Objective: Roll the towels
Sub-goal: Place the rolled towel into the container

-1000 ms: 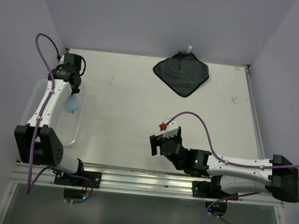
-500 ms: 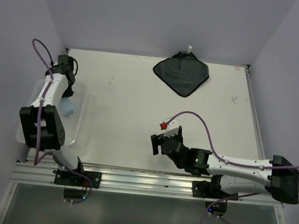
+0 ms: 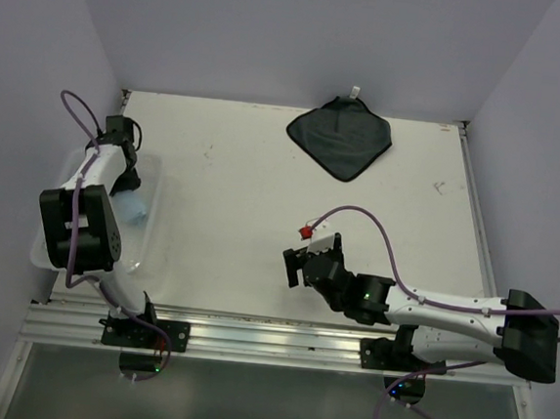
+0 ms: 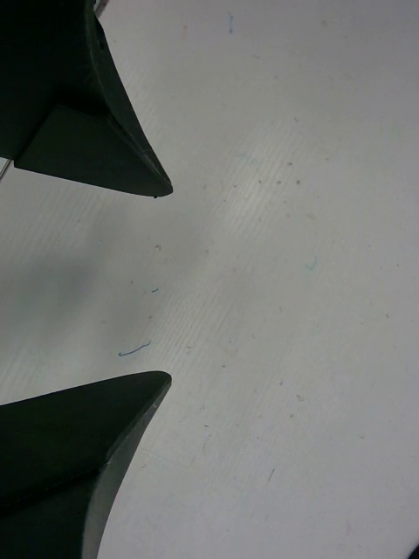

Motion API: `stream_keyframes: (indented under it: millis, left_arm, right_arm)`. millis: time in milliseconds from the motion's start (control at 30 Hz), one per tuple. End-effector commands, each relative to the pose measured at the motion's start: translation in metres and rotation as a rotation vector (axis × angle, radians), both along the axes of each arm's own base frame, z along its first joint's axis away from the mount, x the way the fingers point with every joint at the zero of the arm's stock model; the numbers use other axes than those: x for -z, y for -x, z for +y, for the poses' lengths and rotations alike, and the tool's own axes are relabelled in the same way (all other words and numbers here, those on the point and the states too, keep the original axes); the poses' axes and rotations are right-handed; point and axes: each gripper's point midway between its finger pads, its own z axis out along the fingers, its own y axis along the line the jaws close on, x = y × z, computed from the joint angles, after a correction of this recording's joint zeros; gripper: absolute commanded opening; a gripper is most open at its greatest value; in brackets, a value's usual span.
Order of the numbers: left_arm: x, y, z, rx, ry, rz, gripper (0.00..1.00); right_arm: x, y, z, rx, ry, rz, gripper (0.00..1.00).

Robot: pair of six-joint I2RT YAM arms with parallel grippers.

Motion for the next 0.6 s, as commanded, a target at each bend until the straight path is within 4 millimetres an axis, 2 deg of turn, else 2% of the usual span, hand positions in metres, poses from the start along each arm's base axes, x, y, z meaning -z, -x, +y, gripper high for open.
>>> stream_keyframes:
  millis: [0,333,567]
  left_arm:
    - [0.003,-0.018,0.004,0.010,0.026,-0.090,0.20]
    - [0.029,-0.034,0.002,0.035,0.172,-0.162,0.27]
    - [0.025,-0.050,0.001,0.054,0.241,-0.285,0.38]
  right_arm:
    - [-0.010,-0.004,0.005,-0.003,-0.017,-0.010,0.85]
    - [-0.013,-0.008,0.006,0.009,-0.012,-0.013,0.85]
    - [-0.013,-0.012,0.011,0.019,-0.018,-0.013,0.85]
